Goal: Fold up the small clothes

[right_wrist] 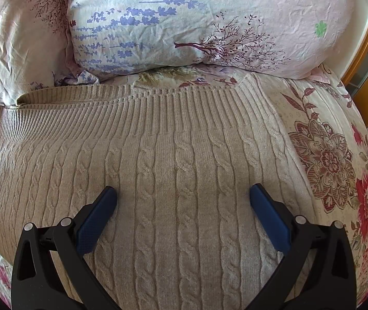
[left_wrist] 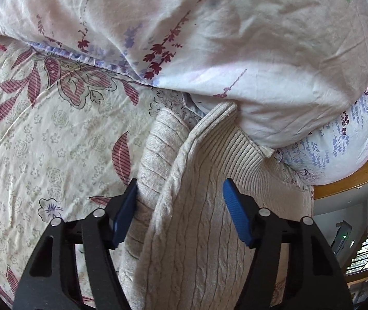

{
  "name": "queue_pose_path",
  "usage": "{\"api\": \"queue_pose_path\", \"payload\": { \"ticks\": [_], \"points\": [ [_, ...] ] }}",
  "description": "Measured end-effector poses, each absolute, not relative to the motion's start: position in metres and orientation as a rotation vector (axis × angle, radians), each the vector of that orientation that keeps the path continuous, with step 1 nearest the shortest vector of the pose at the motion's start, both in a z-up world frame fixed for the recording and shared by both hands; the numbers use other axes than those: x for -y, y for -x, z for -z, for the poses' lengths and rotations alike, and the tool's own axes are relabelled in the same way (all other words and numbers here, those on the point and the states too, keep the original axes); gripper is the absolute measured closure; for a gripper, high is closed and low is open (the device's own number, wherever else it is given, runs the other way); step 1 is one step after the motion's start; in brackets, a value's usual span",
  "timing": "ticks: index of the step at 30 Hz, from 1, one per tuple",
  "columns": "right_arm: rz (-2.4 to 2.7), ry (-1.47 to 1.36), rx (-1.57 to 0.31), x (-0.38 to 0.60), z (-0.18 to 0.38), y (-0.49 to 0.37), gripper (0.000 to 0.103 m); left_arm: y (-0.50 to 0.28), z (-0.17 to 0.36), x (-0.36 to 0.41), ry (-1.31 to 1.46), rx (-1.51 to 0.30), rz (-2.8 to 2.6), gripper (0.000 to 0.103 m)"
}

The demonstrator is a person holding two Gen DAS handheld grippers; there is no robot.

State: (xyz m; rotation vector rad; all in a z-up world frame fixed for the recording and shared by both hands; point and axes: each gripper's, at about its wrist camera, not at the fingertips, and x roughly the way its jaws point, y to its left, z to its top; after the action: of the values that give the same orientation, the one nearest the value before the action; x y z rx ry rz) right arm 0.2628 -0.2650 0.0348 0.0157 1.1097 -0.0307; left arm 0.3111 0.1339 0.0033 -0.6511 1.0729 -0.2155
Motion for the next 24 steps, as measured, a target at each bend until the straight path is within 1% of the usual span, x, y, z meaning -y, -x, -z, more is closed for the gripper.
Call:
{"api": "queue_pose_path", "payload": {
  "ticks": [1, 3, 8, 10, 14, 15, 17, 19, 21, 24],
  "points": [
    [0.031, -0.016, -1.109, 0.265, -0.035, -0.263, 0.001, -0.310, -0.002, -0.136, 0.674, -1.072, 0.222, 0.044],
    [0.032, -0.016, -1.109, 0.265, -0.035, -0.263, 0.001, -0.307, 0.001, -0.140, 0.728, -1.074, 0.247, 0.053],
    [0.031, -0.016, -1.110, 0.265, -0.035, -0.263, 0.001, -0.304, 0.009, -0.150, 0.769, -1.085, 0.242, 0.066],
    [0.032, -0.017, -1.110, 0.265, -0.035, -0.263, 0.001, -0.305, 0.008, -0.155, 0.772, -1.079, 0.230, 0.065],
    [0.033, -0.018, -1.109, 0.265, -0.035, -0.263, 0.001, -0.310, -0.003, -0.140, 0.633, -1.088, 0.195, 0.063],
    [0.033, -0.017, -1.109, 0.265, -0.035, -0.263, 0.001, -0.312, -0.002, -0.138, 0.639, -1.099, 0.207, 0.060],
    [0.032, -0.017, -1.111, 0.265, -0.035, -0.263, 0.001, -0.312, -0.002, -0.138, 0.668, -1.098, 0.207, 0.060],
    [0.033, -0.018, -1.115, 0.265, -0.035, -0.263, 0.001, -0.311, 0.001, -0.140, 0.723, -1.091, 0.207, 0.063],
    [0.039, -0.019, -1.119, 0.264, -0.035, -0.264, 0.001, -0.308, 0.003, -0.144, 0.766, -1.086, 0.210, 0.068],
    [0.052, -0.019, -1.124, 0.263, -0.036, -0.264, 0.001, -0.303, 0.003, -0.149, 0.765, -1.083, 0.207, 0.073]
  ]
}}
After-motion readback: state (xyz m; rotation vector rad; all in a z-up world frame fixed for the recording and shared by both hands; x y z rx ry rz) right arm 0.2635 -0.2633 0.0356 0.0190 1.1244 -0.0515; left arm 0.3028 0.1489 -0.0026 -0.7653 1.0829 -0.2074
